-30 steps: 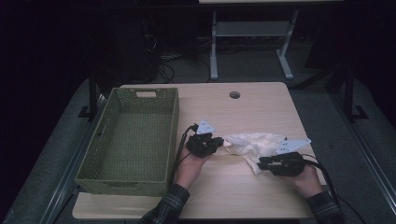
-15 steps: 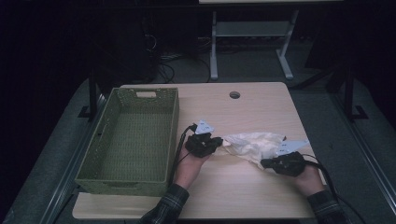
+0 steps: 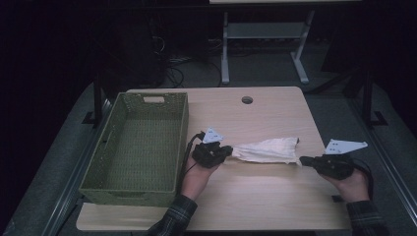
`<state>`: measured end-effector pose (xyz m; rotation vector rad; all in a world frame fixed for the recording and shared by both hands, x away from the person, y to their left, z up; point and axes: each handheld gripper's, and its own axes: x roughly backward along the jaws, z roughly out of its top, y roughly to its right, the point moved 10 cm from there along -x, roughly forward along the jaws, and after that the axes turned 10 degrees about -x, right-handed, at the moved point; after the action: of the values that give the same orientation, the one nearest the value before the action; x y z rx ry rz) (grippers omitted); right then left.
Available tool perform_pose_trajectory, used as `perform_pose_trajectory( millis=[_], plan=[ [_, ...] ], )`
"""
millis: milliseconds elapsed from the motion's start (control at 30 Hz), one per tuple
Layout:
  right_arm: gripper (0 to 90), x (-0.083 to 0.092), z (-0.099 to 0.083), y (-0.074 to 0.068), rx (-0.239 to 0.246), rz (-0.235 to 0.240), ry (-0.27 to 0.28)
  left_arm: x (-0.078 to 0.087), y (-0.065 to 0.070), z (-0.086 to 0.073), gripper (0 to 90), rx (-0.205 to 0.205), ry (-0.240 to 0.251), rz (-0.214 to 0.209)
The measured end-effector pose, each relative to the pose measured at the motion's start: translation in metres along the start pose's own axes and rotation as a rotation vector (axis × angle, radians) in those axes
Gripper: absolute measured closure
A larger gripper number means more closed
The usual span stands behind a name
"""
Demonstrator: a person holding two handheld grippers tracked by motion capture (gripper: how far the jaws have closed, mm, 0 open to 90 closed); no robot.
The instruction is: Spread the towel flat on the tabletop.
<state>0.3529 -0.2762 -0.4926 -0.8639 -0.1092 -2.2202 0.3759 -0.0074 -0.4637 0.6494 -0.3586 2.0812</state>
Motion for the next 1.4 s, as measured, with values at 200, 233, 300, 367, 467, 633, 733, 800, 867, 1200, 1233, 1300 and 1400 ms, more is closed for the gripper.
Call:
perform_pose_trajectory(
  millis=[200, 233, 300, 367, 467, 633, 733, 800, 867, 1200, 1233, 1300, 1400],
  plan=[
    [87.8, 0.012, -0.012, -0.008, 0.008, 0.021, -0.011, 0.005, 0.018, -0.010, 83.0, -0.038, -0.053, -0.044],
    [87.5, 0.014, -0.014, -0.007, 0.012, 0.022, -0.015, 0.005, 0.021, -0.013, 80.1, -0.043, -0.063, -0.040],
    [87.4, 0.015, -0.019, -0.007, 0.003, 0.024, -0.024, 0.006, 0.026, -0.018, 75.4, -0.031, -0.073, -0.043],
    [87.1, 0.014, -0.022, -0.008, 0.001, 0.025, -0.039, 0.006, 0.027, -0.021, 73.4, -0.031, -0.079, -0.046],
    [86.4, 0.011, -0.023, -0.008, 0.008, 0.021, -0.047, 0.005, 0.034, -0.025, 73.3, -0.008, -0.084, -0.067],
    [78.0, 0.007, -0.024, -0.009, 0.009, 0.016, -0.053, -0.013, 0.064, -0.042, 72.1, -0.017, -0.142, -0.153],
    [77.3, 0.010, -0.022, -0.008, 0.010, 0.014, -0.037, -0.024, 0.074, -0.047, 71.8, -0.031, -0.171, -0.170],
    [79.5, 0.011, -0.021, -0.009, 0.002, 0.027, -0.035, -0.028, 0.074, -0.053, 72.1, -0.060, -0.209, -0.161],
    [80.4, 0.010, -0.023, -0.009, 0.002, 0.036, -0.042, -0.030, 0.074, -0.056, 73.4, -0.050, -0.216, -0.166],
    [82.1, -0.018, -0.050, -0.010, -0.011, 0.066, -0.211, -0.022, 0.057, -0.073, 80.9, -0.100, -0.310, -0.076],
    [82.0, -0.017, -0.049, -0.008, -0.003, 0.055, -0.207, -0.021, 0.054, -0.073, 80.9, -0.093, -0.313, -0.064],
    [81.3, -0.015, -0.049, -0.004, -0.007, 0.034, -0.202, -0.019, 0.049, -0.075, 80.9, -0.079, -0.321, -0.047],
    [81.5, -0.011, -0.048, 0.002, -0.023, 0.002, -0.189, -0.017, 0.043, -0.076, 80.8, -0.086, -0.333, -0.015]
  ],
)
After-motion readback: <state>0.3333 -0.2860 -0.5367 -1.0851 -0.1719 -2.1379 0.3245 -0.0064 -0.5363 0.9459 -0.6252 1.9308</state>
